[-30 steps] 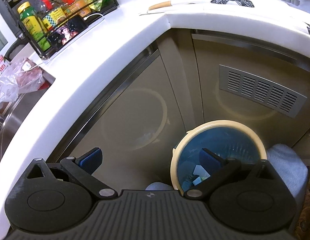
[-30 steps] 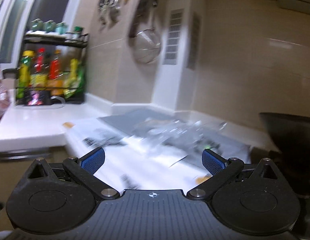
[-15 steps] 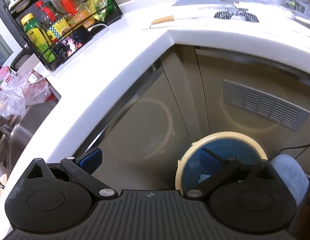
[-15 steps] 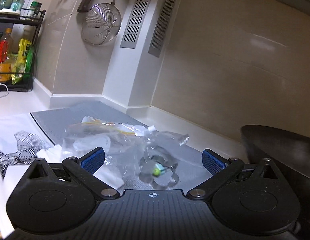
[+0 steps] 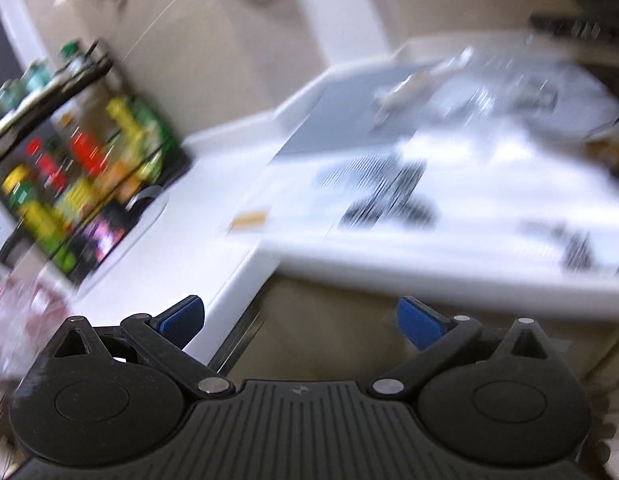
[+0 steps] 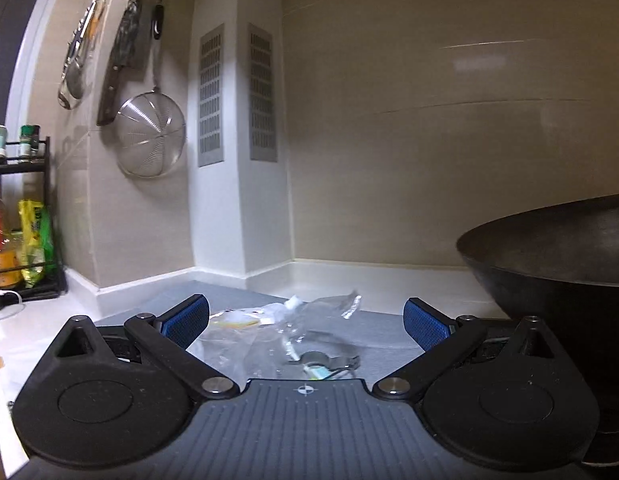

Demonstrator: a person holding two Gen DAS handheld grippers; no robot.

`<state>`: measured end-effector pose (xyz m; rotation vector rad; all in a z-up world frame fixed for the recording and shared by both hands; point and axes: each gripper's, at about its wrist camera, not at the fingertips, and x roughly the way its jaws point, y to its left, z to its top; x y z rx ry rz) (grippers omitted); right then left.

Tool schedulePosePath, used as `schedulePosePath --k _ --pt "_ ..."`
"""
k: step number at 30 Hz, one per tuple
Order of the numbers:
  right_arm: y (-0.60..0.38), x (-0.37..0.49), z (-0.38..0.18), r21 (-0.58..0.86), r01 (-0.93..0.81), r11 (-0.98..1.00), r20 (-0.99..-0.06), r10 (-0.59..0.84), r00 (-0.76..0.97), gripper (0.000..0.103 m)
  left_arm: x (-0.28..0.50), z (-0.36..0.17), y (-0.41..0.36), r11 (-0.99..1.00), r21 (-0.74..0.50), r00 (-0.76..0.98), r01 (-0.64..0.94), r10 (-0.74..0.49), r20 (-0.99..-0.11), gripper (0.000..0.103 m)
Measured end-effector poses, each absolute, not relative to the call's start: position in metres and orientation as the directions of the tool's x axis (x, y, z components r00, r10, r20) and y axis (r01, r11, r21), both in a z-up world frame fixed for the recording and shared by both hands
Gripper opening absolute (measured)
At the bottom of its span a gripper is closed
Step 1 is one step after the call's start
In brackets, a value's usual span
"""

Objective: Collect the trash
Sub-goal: 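Raise both tools back up to the counter mat, then close the left tool on the clear zip bag holding a white lid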

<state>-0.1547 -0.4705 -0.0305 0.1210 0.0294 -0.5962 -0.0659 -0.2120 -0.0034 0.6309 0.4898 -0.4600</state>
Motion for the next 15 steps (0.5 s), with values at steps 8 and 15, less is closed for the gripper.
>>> schedulePosePath --k 8,15 --pt "-0.465 -0.154 -0.034 0.037 0.619 0.784 -0.059 -0.617 0.785 0.103 -0.048 0.004 -0.306 0.653 0.405 0.749 0.640 -0.411 -0.520 0.103" --pt "-0.489 -0.153 -0.037 0.138 0.655 0.743 -0.134 -0.641 0.756 0.103 -0.026 -0.003 -0.374 0.581 0.403 0.696 0.707 -0.475 -0.538 0.103"
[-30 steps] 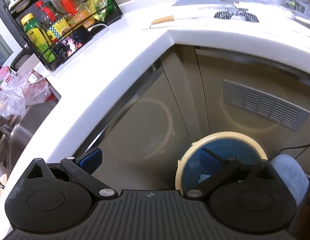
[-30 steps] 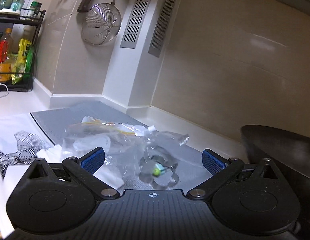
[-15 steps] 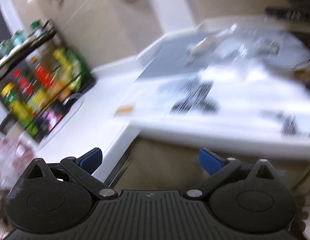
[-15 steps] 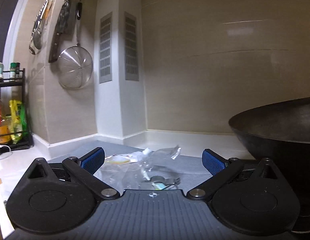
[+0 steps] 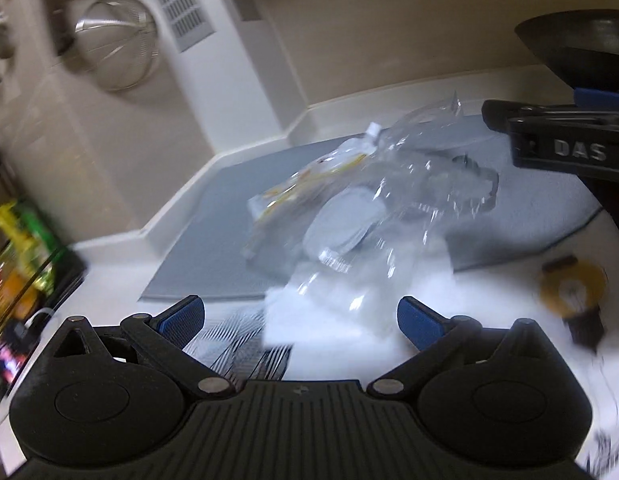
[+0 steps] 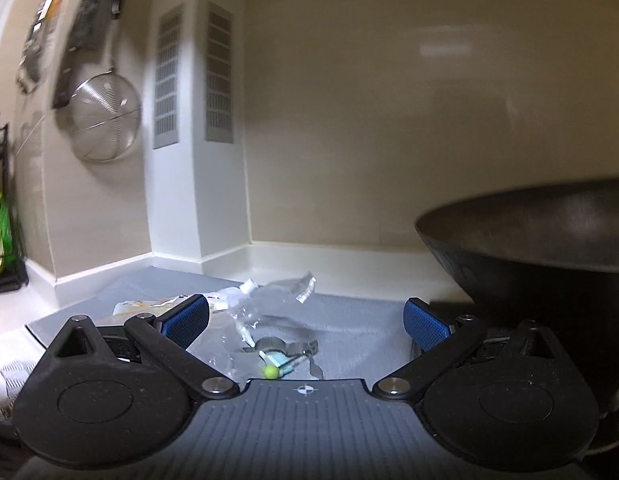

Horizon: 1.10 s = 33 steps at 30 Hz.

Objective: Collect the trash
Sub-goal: 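Close the left tool on the clear zip bag holding a white lid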

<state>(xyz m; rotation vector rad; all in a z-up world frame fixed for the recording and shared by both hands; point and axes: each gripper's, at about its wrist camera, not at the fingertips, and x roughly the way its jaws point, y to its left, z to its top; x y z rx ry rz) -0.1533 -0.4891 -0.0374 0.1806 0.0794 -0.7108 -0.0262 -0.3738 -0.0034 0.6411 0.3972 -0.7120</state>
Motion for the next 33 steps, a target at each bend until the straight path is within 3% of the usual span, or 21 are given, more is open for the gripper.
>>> schedulePosePath --k 5,6,7,8,9,10,18,19,20,22,23,30,33 --pt "-0.500 -0.151 -0.043 0.170 0.663 0.729 -0.196 -0.634 0.748 0.103 -0.016 -0.007 -0.400 0.585 0.356 0.665 0.729 -0.482 -0.570 0.101" --pt "-0.500 -0.150 -0.044 0.170 0.662 0.730 -0.205 -0.631 0.748 0.103 -0.014 -0.007 -0.403 0.592 0.340 0.659 0.731 -0.484 -0.576 0.091" --pt "-0.501 -0.148 -0.045 0.168 0.661 0.731 -0.213 -0.628 0.749 0.103 -0.012 -0.006 -0.405 0.602 0.323 0.654 0.730 -0.480 -0.585 0.065" --pt "-0.501 -0.147 -0.045 0.164 0.660 0.733 -0.221 -0.625 0.749 0.103 -0.009 -0.005 -0.408 0.610 0.301 0.641 0.733 -0.471 -0.606 0.049" --pt "-0.501 -0.146 -0.046 0.161 0.659 0.735 -0.226 -0.622 0.749 0.103 -0.003 -0.005 -0.411 0.620 0.271 0.621 0.737 -0.461 -0.634 0.016" --pt "-0.501 -0.145 -0.047 0.160 0.657 0.736 -0.228 -0.620 0.750 0.103 0.002 -0.003 -0.410 0.636 0.238 0.606 0.735 -0.457 -0.651 0.000" --pt "-0.501 -0.142 -0.049 0.152 0.643 0.751 -0.251 -0.600 0.760 0.103 0.022 0.023 -0.362 0.702 0.144 0.624 0.697 -0.496 -0.604 0.000" --pt "-0.500 -0.142 -0.049 0.150 0.641 0.753 -0.253 -0.597 0.761 0.103 0.021 0.026 -0.359 0.680 0.130 0.602 0.722 -0.523 -0.604 0.006" --pt "-0.500 -0.141 -0.050 0.149 0.639 0.755 -0.255 -0.595 0.762 0.103 0.020 0.028 -0.359 0.655 0.120 0.577 0.746 -0.546 -0.608 0.014" --pt "-0.500 -0.141 -0.051 0.147 0.639 0.755 -0.262 -0.593 0.761 0.103 0.014 0.028 -0.364 0.606 0.121 0.537 0.786 -0.574 -0.618 0.083" --pt "-0.500 -0.140 -0.051 0.149 0.638 0.755 -0.267 -0.591 0.761 0.103 0.010 0.027 -0.368 0.592 0.131 0.536 0.795 -0.587 -0.606 0.092" --pt "-0.510 -0.137 -0.054 0.143 0.704 0.696 -0.318 -0.641 0.698 0.102 0.000 0.008 -0.421 0.517 0.273 0.567 0.811 -0.581 -0.583 0.095" --pt "-0.524 -0.143 -0.057 0.228 0.702 0.675 -0.346 -0.618 0.706 0.103 0.021 0.001 -0.443 0.561 0.256 0.581 0.788 -0.537 -0.611 0.094"
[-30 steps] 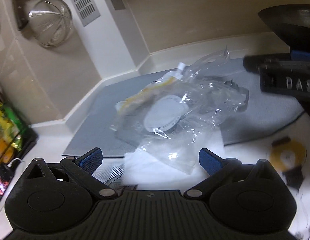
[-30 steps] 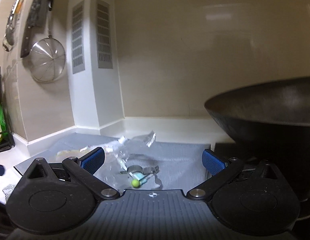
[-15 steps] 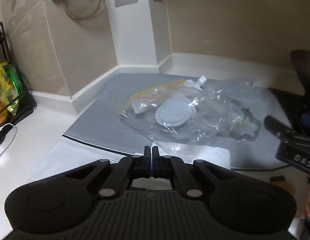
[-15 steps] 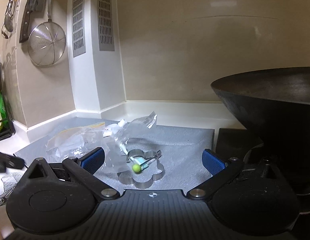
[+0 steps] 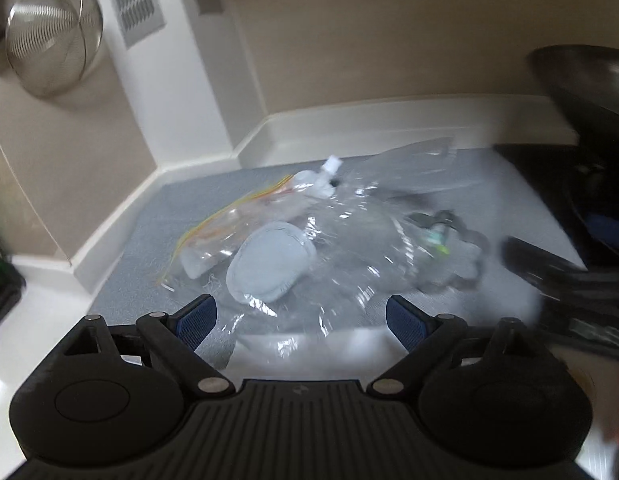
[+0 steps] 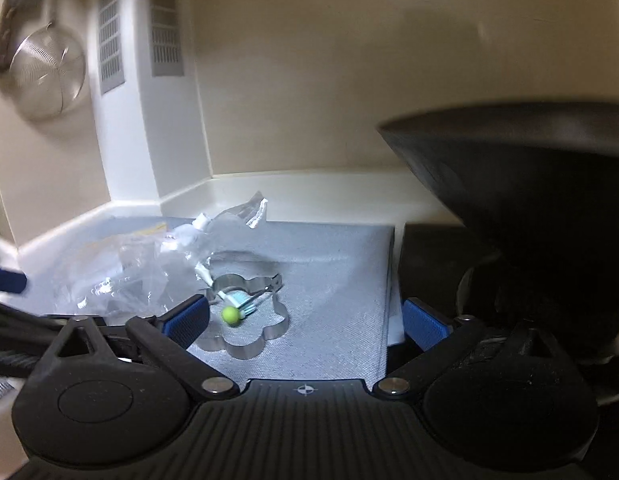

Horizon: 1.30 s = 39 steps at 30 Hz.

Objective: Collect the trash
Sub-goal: 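Close the left tool on the clear zip bag holding a white lid, then grasp the metal flower-shaped cutter with the right tool while the left tool holds the bag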

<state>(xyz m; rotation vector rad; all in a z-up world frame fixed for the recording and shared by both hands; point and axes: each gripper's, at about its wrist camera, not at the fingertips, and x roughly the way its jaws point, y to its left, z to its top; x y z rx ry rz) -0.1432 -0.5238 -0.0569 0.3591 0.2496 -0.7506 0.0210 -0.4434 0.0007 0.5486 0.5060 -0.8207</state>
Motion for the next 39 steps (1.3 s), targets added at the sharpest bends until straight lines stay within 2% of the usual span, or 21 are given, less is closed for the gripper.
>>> schedulePosePath --k 2,3,4,5,10,18,21,24,30,34,35,36,37,39 --pt "-0.530 -0.146 -0.059 0.282 0.691 0.666 -0.353 -0.598 0.720 0.103 0.029 -0.001 -0.452 0.572 0.234 0.571 0.786 -0.528 -0.628 0.083" --pt "-0.530 -0.144 -0.060 0.276 0.696 0.663 -0.361 -0.599 0.715 0.103 0.032 -0.002 -0.457 0.579 0.236 0.573 0.781 -0.512 -0.640 0.054" --pt "-0.530 -0.143 -0.061 0.269 0.695 0.667 -0.364 -0.598 0.715 0.103 0.034 -0.002 -0.461 0.592 0.245 0.583 0.768 -0.487 -0.650 0.020" --pt "-0.528 -0.142 -0.061 0.262 0.690 0.674 -0.364 -0.593 0.718 0.103 0.036 -0.002 -0.462 0.616 0.255 0.606 0.745 -0.465 -0.646 0.010" --pt "-0.523 -0.138 -0.061 0.238 0.656 0.716 -0.363 -0.561 0.744 0.103 0.036 0.022 -0.416 0.685 0.176 0.637 0.707 -0.508 -0.580 0.008" --pt "-0.519 -0.133 -0.060 0.233 0.618 0.751 -0.377 -0.516 0.769 0.103 0.009 0.065 -0.280 0.783 0.100 0.721 0.614 -0.505 -0.474 0.008" --pt "-0.519 -0.125 -0.060 0.214 0.607 0.765 -0.408 -0.494 0.767 0.103 -0.007 0.071 -0.228 0.807 0.095 0.742 0.583 -0.481 -0.467 0.008" --pt "-0.524 -0.110 -0.064 0.194 0.600 0.776 -0.493 -0.451 0.743 0.103 -0.021 0.070 -0.188 0.819 0.095 0.753 0.565 -0.466 -0.464 0.009" --pt "-0.518 -0.059 -0.064 0.002 0.628 0.778 -0.579 -0.511 0.635 0.103 -0.028 0.058 -0.147 0.852 0.036 0.745 0.522 -0.435 -0.507 0.008" --pt "-0.525 -0.040 -0.067 0.029 0.644 0.764 -0.593 -0.506 0.626 0.102 -0.033 0.054 -0.131 0.861 0.010 0.739 0.508 -0.430 -0.518 0.009" --pt "-0.527 -0.040 -0.068 0.042 0.655 0.755 -0.595 -0.508 0.623 0.100 -0.035 0.054 -0.129 0.862 0.015 0.744 0.506 -0.428 -0.513 0.008" --pt "-0.528 -0.043 -0.067 0.052 0.666 0.745 -0.589 -0.515 0.623 0.086 -0.038 0.054 -0.128 0.862 0.020 0.748 0.507 -0.429 -0.507 0.008" --pt "-0.528 -0.047 -0.065 0.058 0.683 0.728 -0.571 -0.537 0.621 0.075 -0.040 0.055 -0.126 0.859 0.022 0.748 0.511 -0.433 -0.503 0.009" --pt "-0.528 -0.058 -0.064 0.083 0.706 0.703 -0.539 -0.564 0.626 0.076 -0.043 0.055 -0.124 0.854 0.015 0.744 0.520 -0.443 -0.500 0.008"
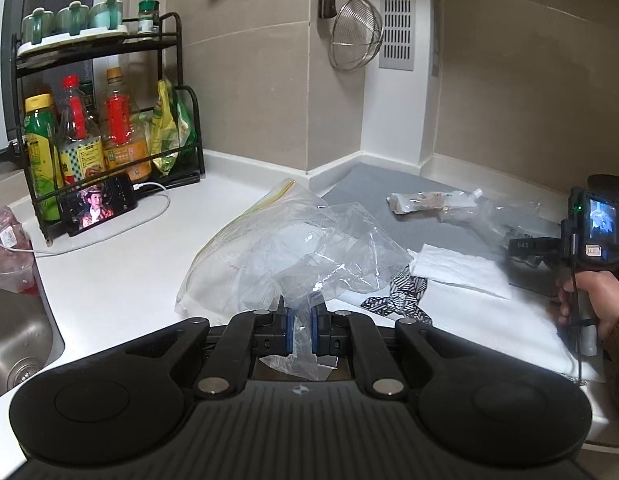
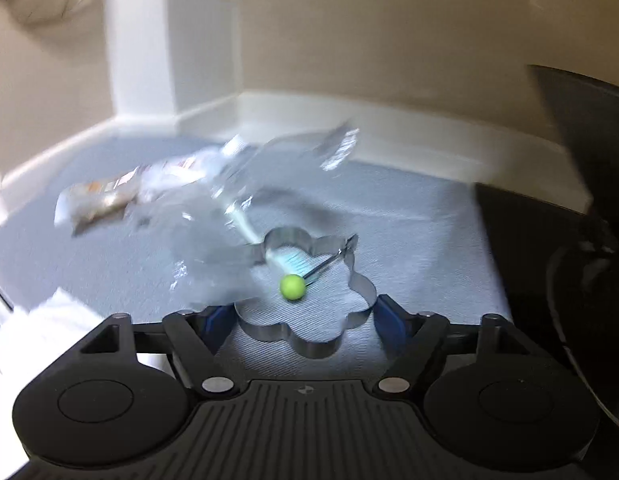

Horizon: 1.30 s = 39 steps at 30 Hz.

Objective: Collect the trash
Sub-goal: 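Grasp the metal flower-shaped cutter with the right tool while the left tool holds the bag, then carry the zip bag and metal cutter down over the trash bin with both tools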

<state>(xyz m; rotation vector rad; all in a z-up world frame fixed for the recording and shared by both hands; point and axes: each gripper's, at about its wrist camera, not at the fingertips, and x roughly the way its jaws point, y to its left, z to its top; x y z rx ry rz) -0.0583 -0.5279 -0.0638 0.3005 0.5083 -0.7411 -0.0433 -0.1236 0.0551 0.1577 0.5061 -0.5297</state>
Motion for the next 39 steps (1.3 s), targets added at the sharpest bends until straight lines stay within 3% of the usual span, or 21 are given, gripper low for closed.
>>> schedulePosePath --k 6,12,19,26,34,39 --pt "-0.499 -0.108 -0.044 0.057 0.719 0.693 -0.414 -0.639 0.649 0.075 -0.052 0.057 -0.120 0.841 0.007 0.740 0.540 -0.471 -0.480 0.008" --pt "-0.450 -0.159 -0.029 0.038 0.668 0.743 -0.330 -0.621 0.710 0.075 -0.061 0.055 -0.119 0.831 0.008 0.735 0.556 -0.486 -0.472 0.008" --pt "-0.410 -0.182 -0.032 0.022 0.622 0.783 -0.327 -0.582 0.744 0.075 -0.070 0.047 -0.101 0.840 -0.007 0.724 0.543 -0.471 -0.504 0.008" --pt "-0.354 -0.207 -0.014 0.035 0.538 0.842 -0.267 -0.511 0.817 0.075 -0.086 0.039 -0.068 0.855 -0.007 0.729 0.518 -0.446 -0.519 0.008" --pt "-0.276 -0.229 0.000 0.022 0.334 0.942 -0.237 -0.320 0.917 0.075 -0.109 0.030 -0.040 0.855 0.004 0.719 0.518 -0.434 -0.543 0.008" --pt "-0.231 -0.237 -0.003 -0.001 0.227 0.974 -0.265 -0.219 0.939 0.075 -0.119 0.019 -0.033 0.850 0.030 0.699 0.525 -0.411 -0.585 0.008"
